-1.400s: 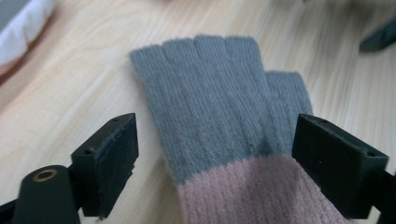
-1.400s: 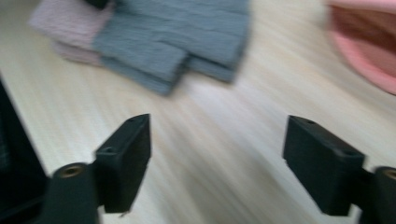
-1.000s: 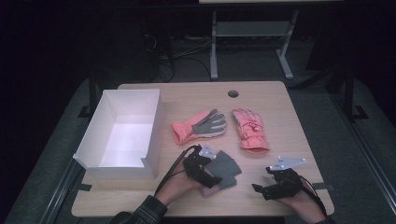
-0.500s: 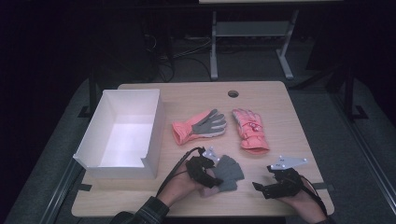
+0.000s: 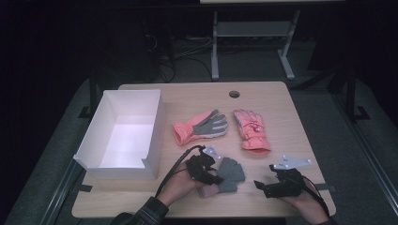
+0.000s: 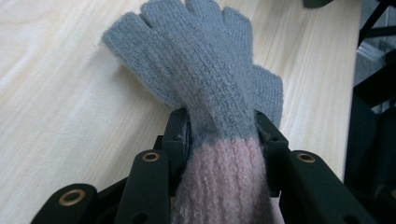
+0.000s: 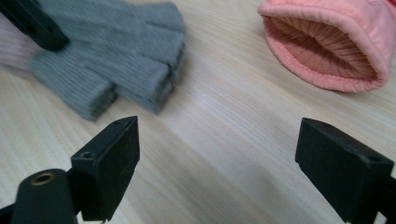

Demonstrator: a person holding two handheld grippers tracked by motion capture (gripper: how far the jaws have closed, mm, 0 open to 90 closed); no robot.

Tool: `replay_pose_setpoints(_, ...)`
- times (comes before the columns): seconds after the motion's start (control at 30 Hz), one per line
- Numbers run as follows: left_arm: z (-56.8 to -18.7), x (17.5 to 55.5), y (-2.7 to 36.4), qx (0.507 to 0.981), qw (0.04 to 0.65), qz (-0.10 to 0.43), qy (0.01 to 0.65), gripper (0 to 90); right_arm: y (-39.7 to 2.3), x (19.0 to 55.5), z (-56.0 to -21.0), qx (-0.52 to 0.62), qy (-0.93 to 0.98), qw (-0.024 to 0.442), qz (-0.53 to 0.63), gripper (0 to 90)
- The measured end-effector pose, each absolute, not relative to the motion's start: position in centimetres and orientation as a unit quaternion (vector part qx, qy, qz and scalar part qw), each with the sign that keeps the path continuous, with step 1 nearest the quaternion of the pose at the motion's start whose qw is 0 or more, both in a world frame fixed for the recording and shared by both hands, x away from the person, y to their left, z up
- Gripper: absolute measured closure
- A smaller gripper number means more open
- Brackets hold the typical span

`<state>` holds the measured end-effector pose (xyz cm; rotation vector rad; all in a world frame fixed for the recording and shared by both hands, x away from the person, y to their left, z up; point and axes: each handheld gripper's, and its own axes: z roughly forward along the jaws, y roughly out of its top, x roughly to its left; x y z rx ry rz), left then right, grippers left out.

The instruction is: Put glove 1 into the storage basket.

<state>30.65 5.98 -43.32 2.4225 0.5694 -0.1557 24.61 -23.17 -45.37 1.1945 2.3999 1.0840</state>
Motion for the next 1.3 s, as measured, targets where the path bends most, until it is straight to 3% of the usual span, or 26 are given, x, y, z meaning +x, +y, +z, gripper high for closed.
replay_pose_setpoints(0.93, -31.6, 33.7, 13.4, 0.881, 0.373, 0.016, 0.291, 63.6, -23.5, 24.7, -45.5, 0.418, 0.816, 0.141, 0.374, 13.5)
replay_pose_setpoints(1.3, -29.3, 34.3, 16.9, 0.859, 0.389, 0.041, 0.33, 63.6, -23.8, 24.8, -45.4, 0.422, 0.812, 0.144, 0.376, 13.5)
